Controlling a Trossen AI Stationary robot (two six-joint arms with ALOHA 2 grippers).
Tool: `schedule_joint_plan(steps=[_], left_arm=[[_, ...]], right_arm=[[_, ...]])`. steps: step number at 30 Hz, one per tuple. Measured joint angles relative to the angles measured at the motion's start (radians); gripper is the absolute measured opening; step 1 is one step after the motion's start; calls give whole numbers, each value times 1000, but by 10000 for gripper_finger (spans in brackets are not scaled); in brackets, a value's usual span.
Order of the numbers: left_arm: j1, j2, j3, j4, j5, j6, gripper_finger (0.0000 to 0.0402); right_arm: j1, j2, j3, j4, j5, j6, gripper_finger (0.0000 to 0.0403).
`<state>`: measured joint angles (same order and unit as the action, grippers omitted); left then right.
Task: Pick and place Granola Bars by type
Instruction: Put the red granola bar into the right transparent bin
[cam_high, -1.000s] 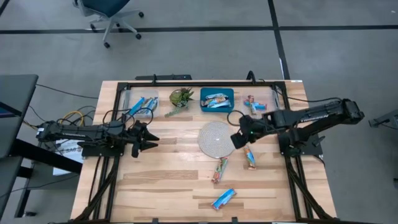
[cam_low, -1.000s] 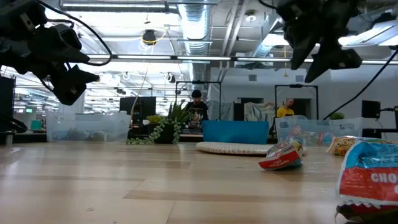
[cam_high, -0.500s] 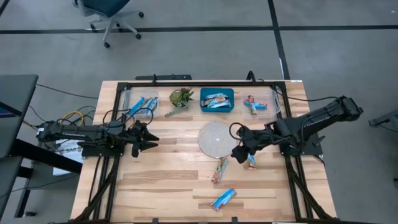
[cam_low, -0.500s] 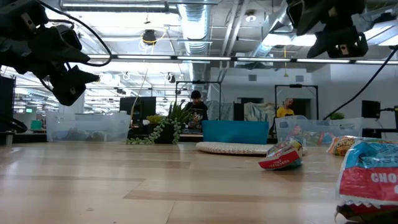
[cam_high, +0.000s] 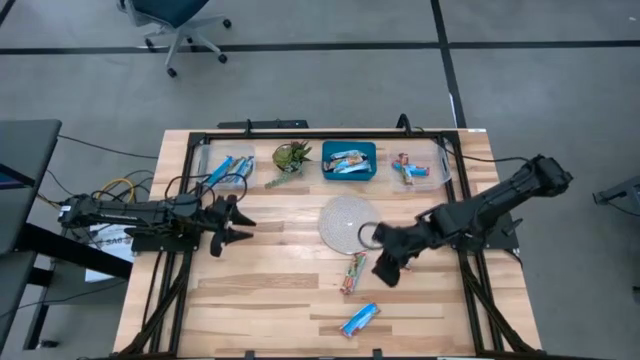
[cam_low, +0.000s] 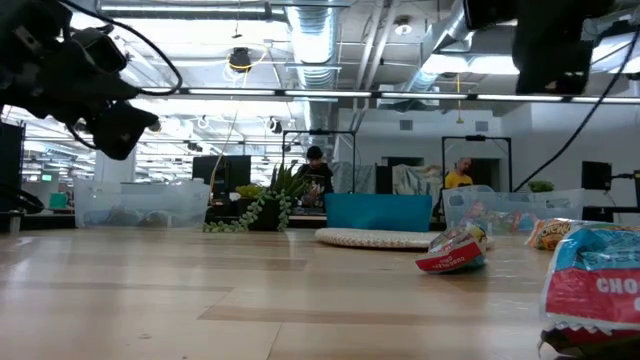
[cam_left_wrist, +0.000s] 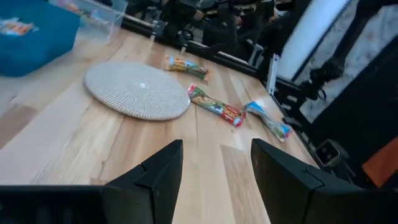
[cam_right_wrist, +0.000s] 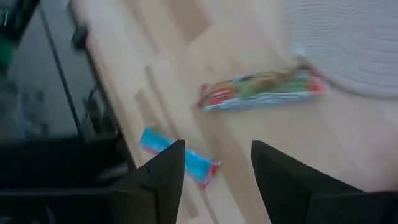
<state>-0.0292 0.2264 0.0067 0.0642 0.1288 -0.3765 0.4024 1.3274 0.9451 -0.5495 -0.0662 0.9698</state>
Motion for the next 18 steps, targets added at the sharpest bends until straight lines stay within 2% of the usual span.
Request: schedule_joint_plan(steps=[3, 10, 18], left_arm=[[0, 0, 0, 5, 21, 34, 183], [-1, 3, 0, -2, 23, 26, 183], [0, 3, 0, -2, 19, 22, 183]], right_arm=[[41, 81, 64, -33, -34, -141, 175], [122, 268, 240, -137, -40, -443, 175], [162, 430, 371, -205, -41, -623, 175]])
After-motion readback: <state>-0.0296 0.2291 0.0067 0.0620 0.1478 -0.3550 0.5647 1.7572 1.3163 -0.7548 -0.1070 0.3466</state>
